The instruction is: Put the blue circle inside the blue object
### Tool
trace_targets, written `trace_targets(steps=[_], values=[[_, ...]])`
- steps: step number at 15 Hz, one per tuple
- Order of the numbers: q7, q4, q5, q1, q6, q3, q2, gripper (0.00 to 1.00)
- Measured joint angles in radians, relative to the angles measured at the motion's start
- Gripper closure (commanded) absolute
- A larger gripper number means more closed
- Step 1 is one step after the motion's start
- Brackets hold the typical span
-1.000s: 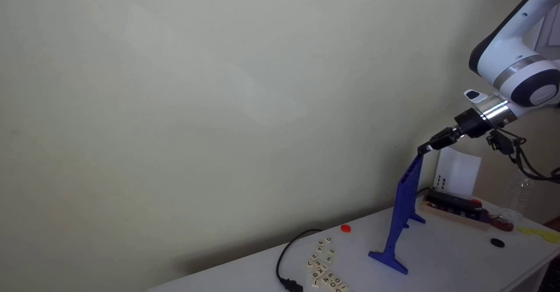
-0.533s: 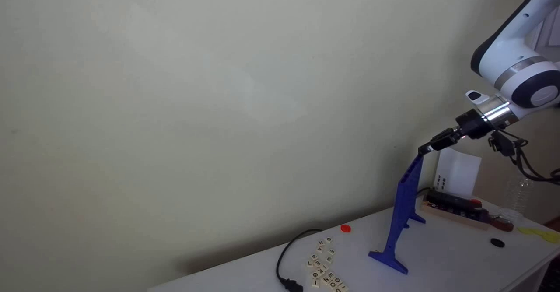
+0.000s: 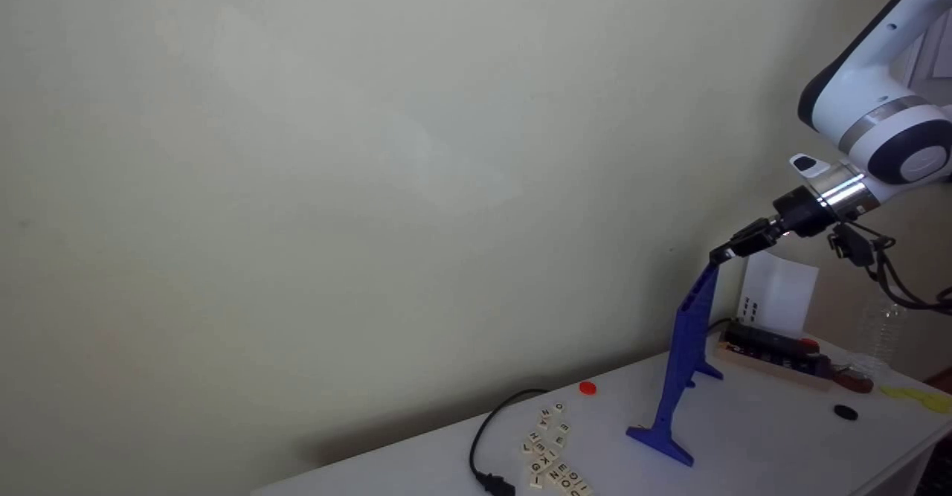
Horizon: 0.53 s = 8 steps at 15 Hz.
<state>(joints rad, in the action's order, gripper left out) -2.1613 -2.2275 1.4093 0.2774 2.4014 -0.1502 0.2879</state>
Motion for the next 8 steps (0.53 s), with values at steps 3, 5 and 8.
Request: trace_targets(steps=[3,5,8], values=[[0.000,0.000,-0.001,-0.010,0.006,-0.005,0.000,0.91],[0.000,0.000,-0.003,-0.015,0.011,-0.008,0.000,0.91],[0.000,-0.001,-0.004,-0.021,0.015,-0.011,0.000,0.91]])
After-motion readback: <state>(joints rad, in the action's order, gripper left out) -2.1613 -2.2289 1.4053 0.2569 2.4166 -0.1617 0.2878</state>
